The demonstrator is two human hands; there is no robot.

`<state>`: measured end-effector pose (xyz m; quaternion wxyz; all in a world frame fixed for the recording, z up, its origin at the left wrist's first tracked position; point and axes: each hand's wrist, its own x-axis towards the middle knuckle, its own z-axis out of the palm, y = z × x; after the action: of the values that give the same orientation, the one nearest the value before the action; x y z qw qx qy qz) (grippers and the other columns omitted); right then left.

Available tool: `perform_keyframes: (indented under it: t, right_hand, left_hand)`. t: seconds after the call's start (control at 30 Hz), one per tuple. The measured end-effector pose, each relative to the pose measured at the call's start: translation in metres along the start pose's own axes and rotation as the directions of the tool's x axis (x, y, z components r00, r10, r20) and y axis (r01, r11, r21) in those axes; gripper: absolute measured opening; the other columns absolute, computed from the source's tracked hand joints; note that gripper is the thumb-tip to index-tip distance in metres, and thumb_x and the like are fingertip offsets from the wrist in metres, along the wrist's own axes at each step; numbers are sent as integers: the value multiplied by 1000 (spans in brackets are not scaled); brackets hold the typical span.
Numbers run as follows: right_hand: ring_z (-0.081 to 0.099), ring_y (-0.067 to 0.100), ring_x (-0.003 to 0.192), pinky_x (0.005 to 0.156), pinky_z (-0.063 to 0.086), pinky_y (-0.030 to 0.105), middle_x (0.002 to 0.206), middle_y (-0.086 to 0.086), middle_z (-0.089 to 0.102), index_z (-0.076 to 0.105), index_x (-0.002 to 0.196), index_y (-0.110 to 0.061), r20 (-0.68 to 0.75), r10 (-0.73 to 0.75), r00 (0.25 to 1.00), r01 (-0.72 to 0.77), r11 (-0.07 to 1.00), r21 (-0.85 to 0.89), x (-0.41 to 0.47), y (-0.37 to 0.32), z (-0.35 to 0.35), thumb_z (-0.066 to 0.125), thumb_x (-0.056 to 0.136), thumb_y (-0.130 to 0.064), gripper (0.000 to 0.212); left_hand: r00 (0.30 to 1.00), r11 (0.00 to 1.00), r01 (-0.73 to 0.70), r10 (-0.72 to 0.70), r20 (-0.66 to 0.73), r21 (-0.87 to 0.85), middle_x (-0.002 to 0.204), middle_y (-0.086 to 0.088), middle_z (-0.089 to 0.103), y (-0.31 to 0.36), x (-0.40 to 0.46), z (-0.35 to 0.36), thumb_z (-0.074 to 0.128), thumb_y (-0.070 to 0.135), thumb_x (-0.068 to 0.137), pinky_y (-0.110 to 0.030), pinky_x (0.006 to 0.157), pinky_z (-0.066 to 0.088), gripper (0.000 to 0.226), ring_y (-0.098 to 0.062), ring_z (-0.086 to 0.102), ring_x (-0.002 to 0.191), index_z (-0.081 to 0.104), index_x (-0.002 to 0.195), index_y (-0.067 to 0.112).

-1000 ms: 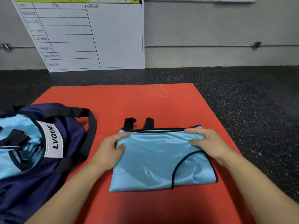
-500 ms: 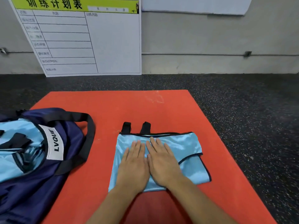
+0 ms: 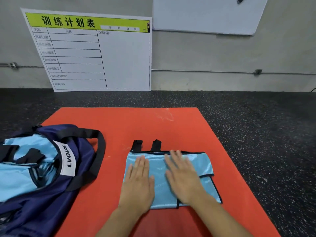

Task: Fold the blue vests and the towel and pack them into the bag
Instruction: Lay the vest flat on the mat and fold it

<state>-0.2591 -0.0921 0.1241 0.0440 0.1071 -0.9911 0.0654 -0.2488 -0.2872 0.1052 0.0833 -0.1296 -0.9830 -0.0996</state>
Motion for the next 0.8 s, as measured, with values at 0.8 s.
perform_keyframes:
  t: [0.8]
  right_hand:
    - [-11, 14, 157, 124, -10, 33, 171, -4, -5, 19, 161, -41, 103, 108, 989, -109, 994, 7, 1, 66, -15, 1, 88, -72, 81]
  left_hand:
    - [989, 995, 85, -90, 119, 48, 170, 2, 4, -69, 1, -16, -8, 63, 85, -28, 123, -4, 92, -13, 2, 156, 11, 162, 17]
